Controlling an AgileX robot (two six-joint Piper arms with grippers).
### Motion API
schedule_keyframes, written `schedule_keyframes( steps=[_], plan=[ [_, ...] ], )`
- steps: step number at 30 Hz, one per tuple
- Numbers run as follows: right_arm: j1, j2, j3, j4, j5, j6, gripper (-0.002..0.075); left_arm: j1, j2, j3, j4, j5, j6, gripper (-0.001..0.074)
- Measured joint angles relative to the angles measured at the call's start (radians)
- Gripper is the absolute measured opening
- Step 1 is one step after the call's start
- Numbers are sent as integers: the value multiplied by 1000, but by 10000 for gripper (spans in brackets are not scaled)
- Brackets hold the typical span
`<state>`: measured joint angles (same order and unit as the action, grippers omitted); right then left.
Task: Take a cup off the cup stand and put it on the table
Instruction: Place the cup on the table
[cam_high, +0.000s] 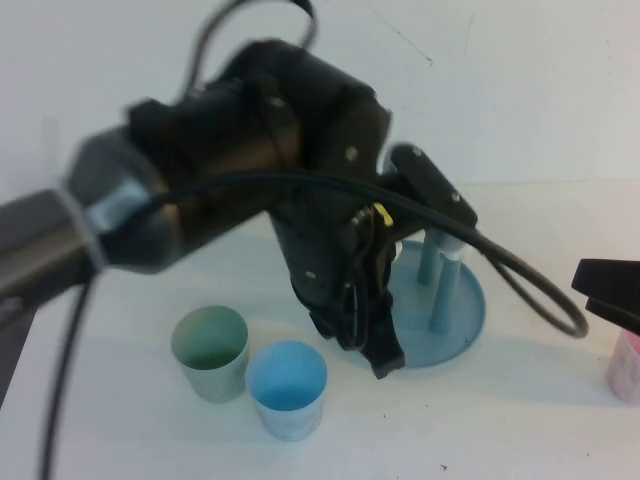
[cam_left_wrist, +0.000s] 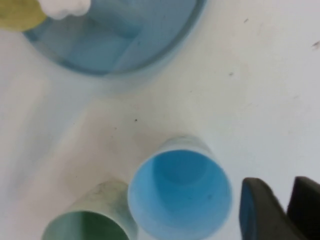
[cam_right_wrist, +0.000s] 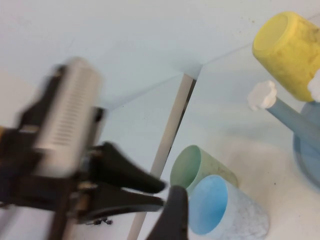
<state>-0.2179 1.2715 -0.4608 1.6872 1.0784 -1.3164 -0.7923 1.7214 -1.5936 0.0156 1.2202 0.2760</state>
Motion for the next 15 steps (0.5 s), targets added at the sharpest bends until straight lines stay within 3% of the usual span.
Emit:
schedule_keyframes(
  steps=[2,5,15],
  plan=[
    [0,0,0,0,0,0,692,0,-67,14,-47,1,-9,53],
    [0,0,0,0,0,0,692,0,-177,83,-126,-45,-15,16],
    [0,0,0,-2,0,-16,692,0,-614,483,-274,-375,16,0]
  ],
)
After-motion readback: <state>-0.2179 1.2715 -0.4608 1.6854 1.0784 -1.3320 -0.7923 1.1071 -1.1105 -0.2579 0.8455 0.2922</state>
